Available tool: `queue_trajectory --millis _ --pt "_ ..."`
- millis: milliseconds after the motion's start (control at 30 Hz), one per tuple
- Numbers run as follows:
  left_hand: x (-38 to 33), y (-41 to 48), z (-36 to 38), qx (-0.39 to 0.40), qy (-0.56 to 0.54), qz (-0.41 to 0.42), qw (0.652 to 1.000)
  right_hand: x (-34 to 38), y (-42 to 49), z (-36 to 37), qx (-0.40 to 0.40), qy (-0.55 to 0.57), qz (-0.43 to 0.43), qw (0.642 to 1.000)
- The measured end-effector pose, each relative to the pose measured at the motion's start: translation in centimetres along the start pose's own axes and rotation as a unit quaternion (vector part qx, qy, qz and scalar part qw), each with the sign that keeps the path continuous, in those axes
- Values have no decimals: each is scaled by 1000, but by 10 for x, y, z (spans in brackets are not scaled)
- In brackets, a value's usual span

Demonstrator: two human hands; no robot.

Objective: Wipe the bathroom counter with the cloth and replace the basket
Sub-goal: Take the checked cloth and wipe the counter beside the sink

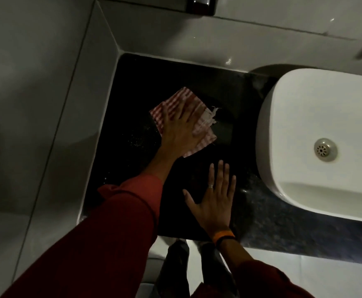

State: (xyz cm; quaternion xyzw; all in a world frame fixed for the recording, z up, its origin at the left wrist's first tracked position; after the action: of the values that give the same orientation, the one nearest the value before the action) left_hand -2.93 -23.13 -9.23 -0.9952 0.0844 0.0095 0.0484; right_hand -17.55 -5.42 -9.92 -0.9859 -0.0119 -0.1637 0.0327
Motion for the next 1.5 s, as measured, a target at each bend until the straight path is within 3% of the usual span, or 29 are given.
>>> queue_trajectory --millis 300,500,900,1067,1200,1267,1367,1433,1500 --pt "60 -76 3 -44 -21 -228 972 0 -2 1 11 -12 3 1000" --pt "70 -141 16 -68 -29 -320 944 1 -3 -2 9 -6 -4 1000" --pt "32 -237 30 20 -74 -496 865 -3 -3 0 10 23 -12 1000" --pt "10 -246 11 38 -162 -522 837 7 -5 -7 11 46 -22 999" --pt "23 -254 -21 23 -273 -548 790 62 -34 -3 11 127 -138 982" --pt "36 -261 -42 -51 -268 -566 778 115 -54 11 74 160 -230 957" --pt "58 -264 -63 -164 -343 -510 772 174 -77 35 155 121 -347 917" --pt "73 -265 -64 -179 -348 -459 798 175 -83 46 193 70 -385 900" --pt "86 -262 -61 -175 -320 -421 831 155 -81 46 173 33 -415 892"
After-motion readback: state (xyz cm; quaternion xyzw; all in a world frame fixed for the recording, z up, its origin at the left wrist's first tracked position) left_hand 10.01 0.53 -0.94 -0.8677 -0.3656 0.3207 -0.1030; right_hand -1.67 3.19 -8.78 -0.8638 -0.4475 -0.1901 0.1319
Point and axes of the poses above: each hand's wrist, its own y-axis towards the middle knuckle, its own z-axis out of the palm, x = y × z, the point moved 3 cm from there along y, towards the middle knuckle, and after that the axes turned 9 degrees about y, right-handed, at the moved point
